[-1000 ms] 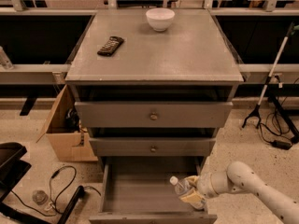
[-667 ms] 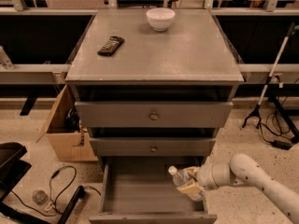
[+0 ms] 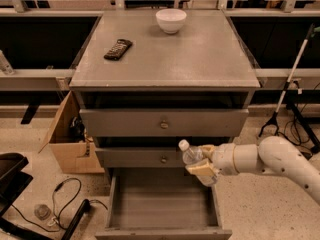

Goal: Pick blue plastic bottle from bottom drawer and place on counter

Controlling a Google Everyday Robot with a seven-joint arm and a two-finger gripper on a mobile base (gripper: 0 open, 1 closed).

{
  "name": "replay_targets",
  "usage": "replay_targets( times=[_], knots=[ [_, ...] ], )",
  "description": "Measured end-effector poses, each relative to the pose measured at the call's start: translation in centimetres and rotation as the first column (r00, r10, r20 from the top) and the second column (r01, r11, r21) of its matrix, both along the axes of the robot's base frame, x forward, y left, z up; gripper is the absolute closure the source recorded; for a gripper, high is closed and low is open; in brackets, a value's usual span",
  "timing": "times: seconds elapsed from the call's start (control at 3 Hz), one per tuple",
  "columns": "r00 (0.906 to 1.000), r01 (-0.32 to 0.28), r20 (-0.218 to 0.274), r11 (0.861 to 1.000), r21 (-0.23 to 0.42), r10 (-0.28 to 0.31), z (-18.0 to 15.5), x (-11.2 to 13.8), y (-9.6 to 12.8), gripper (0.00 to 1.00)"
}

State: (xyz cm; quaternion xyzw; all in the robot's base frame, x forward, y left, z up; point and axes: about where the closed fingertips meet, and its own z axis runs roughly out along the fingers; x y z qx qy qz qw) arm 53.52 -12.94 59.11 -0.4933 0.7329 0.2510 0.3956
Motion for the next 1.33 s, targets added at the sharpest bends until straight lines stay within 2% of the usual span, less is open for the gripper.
replay_targets(
  times=[0.33,0.67,1.0,1.33],
  knots=[
    [0.9913,0.086,0.093,0.994,0.072,-0.093,9.5,1.9,-0.7,1.00],
    [0.9577,0.190,0.179,0.962,0.194,-0.225,17.9,3.1,-2.2,1.00],
    [0.9463,0.230,0.189,0.957,0.175,-0.262,21.7,4.0,-3.0,1.00],
    [0.9496,0.254,0.153,0.957,0.137,-0.274,20.6,4.2,-4.2,1.00]
  ],
)
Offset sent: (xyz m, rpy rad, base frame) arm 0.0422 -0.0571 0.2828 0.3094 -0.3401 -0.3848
